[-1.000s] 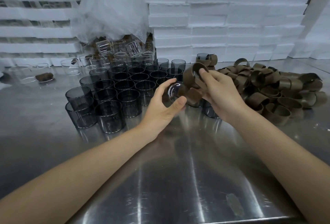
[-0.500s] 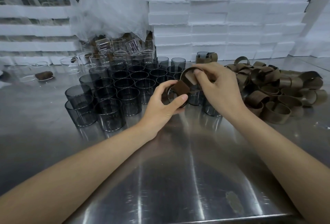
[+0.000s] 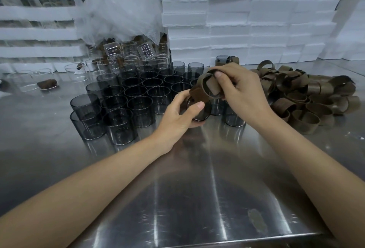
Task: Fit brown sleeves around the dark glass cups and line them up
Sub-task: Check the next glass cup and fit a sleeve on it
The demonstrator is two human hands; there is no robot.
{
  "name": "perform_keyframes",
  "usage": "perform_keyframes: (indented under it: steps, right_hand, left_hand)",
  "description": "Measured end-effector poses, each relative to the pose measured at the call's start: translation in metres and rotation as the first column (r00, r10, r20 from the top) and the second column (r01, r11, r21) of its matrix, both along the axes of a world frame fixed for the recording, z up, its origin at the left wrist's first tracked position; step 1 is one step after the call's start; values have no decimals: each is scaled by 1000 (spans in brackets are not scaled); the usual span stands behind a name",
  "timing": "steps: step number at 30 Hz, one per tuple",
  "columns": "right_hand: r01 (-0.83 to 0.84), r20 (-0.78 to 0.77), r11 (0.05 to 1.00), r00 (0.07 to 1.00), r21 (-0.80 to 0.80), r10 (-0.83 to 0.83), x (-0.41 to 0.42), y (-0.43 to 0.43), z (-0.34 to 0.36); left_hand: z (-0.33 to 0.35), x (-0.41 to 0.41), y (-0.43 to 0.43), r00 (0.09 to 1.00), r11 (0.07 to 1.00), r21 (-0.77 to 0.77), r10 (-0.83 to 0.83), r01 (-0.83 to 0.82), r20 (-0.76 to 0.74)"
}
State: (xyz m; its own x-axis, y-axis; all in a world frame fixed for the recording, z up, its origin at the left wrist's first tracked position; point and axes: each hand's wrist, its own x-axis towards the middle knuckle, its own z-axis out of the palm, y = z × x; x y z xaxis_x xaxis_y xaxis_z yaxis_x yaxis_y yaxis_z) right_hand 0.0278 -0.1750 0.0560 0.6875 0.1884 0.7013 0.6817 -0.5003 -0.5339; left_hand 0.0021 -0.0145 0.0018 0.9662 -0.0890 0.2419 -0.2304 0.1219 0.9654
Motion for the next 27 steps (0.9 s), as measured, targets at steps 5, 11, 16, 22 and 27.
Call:
perform_keyframes:
  steps: [5,11,16,22,27]
  right_hand:
    - [-53,-162,996,985,72,64,7,-3,-2]
    - [-37,-103,999,994,29,40,6,-4,-1]
    - [-87,-454,903,841,421,293,5,-5,8]
    - [-12,-463,851,835,525,298,9,-7,5]
    - [-52,-376,941,908,333,183,5,0,1]
  left_hand:
    - [-2,1,-1,1000,999,38,2,-2,-10]
    - [-3,4,-1,998,997,47,67,-67,-17]
    - [-3,2,-2,998,997,55,61,-61,-12]
    - [-3,1,-1,991,992,-4,129,-129,-16]
    - [-3,3,1,976,975,-54,218,-217,22]
